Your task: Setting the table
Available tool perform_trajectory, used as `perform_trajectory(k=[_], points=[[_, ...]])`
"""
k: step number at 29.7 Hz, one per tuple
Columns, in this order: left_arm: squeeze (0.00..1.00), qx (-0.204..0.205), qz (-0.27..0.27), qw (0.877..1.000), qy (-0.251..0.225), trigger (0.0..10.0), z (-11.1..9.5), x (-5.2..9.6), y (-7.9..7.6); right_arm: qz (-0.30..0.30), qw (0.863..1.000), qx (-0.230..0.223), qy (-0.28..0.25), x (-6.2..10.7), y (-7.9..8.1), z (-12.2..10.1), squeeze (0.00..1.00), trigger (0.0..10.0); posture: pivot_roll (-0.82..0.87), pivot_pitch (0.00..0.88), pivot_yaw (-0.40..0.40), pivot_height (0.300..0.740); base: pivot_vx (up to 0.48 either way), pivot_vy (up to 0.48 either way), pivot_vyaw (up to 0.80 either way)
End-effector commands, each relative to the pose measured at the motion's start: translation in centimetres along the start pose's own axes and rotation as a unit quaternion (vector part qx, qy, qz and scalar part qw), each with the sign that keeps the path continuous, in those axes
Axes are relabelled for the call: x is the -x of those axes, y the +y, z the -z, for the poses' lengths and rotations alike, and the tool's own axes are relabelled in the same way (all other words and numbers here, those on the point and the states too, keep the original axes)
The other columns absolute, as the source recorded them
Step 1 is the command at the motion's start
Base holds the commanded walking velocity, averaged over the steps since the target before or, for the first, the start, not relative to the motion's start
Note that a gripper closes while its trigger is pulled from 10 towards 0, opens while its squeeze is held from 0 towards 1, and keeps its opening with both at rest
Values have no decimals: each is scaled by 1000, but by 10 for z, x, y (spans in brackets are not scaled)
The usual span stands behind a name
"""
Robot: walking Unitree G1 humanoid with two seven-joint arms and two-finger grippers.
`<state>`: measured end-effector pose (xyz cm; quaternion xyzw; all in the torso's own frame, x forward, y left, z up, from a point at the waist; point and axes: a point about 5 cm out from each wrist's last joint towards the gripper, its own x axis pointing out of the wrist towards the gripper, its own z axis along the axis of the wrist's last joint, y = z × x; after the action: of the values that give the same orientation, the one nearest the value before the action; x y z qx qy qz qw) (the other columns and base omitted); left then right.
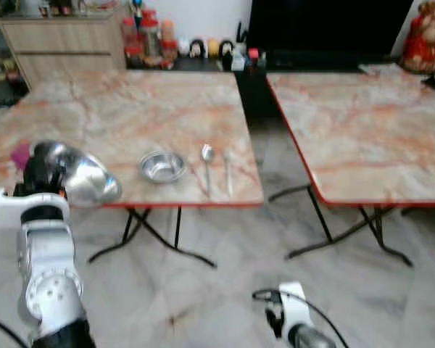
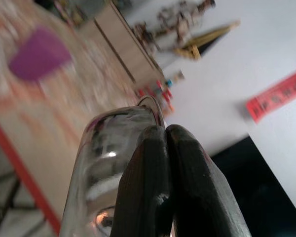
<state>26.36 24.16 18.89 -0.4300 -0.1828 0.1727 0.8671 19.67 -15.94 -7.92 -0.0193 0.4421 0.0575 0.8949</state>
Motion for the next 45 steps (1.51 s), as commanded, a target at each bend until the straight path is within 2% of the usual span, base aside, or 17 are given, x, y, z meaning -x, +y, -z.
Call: perform_trajectory(k=[1, 6, 10, 12, 13, 14, 17, 19, 20, 22, 24, 25, 26, 29, 32, 39, 45], points=[[0, -33, 11, 999, 11, 10000, 3, 1, 2, 1, 1000, 2, -8, -1, -1, -6, 0, 10000, 108, 0, -18, 732, 0, -330, 0], [0, -57, -5, 998, 41, 10000, 14, 6, 17, 3, 1000, -1, -8, -1, -2, -6, 0, 10000, 106, 0, -16, 732, 0, -328, 0], [0, -83, 0, 994, 70, 10000, 24, 7, 23, 4, 1000, -1, -7, 0, -3, -5, 0, 10000, 106, 0, -16, 732, 0, -305, 0], [0, -84, 1, 994, 69, 10000, 24, 7, 23, 4, 1000, -1, -7, 0, -3, -5, 0, 10000, 106, 0, -16, 732, 0, -300, 0], [0, -138, -23, 983, 116, 10000, 41, 11, 45, 5, 1000, -3, -7, 0, -3, -5, 0, 10000, 103, 0, -13, 732, 0, 0, 0], [0, -156, -38, 978, 134, 10000, 48, 13, 56, 5, 1000, -5, -8, 0, -2, -5, 0, 10000, 97, 0, -11, 732, 0, 0, 0], [0, -164, -65, 967, 182, 10000, 66, 21, 80, 7, 1000, -9, -8, -1, -2, -5, 0, 10000, 92, 0, -8, 732, 0, 0, 0], [0, -168, -79, 963, 193, 10000, 71, 24, 88, 7, 1000, -11, -9, -1, -1, -5, 0, 10000, 93, 0, -8, 732, 0, 0, 0], [0, -181, -94, 956, 211, 10000, 80, 28, 100, 8, 1000, -13, -9, -1, -1, -5, 0, 10000, 90, 0, -7, 732, 0, 0, 0], [0, -182, -103, 952, 225, 10000, 86, 30, 108, 9, 1000, -14, -9, -1, -1, -4, 0, 10000, 90, 0, -8, 732, 0, 0, 0], [0, -177, -116, 944, 253, 10000, 101, 35, 121, 10, 1000, -15, -9, -1, -2, -4, 0, 10000, 89, 0, -9, 732, 0, 0, 0], [0, -177, -116, 944, 253, 10000, 101, 35, 121, 10, 1000, -15, -9, -1, -2, -4, 0, 10000, 89, 0, -9, 732, 0, 0, 0], [0, -187, -121, 937, 271, 10000, 108, 37, 127, 10, 1000, -17, -9, -1, -2, -4, 0, 10000, 90, 0, -9, 732, 0, 0, 0], [0, -208, -120, 925, 295, 10000, 118, 40, 134, 10, 1000, -17, -9, -1, -2, -4, 0, 10000, 84, 0, -8, 732, 0, 0, 0], [0, -205, -128, 916, 319, 10000, 130, 43, 140, 12, 1000, -19, -11, -1, -2, -5, 0, 10000, 76, 0, -6, 732, 0, 0, 0], [0, -166, -167, 917, 322, 10000, 138, 47, 150, 16, 1000, -22, -12, -1, -3, -5, 0, 10000, 62, 0, -1, 732, 0, 0, 0], [0, -171, -178, 912, 328, 10000, 141, 51, 155, 18, 999, -25, -14, 0, -5, -6, 0, 10000, 59, 0, -1, 732, 0, 0, 0]])
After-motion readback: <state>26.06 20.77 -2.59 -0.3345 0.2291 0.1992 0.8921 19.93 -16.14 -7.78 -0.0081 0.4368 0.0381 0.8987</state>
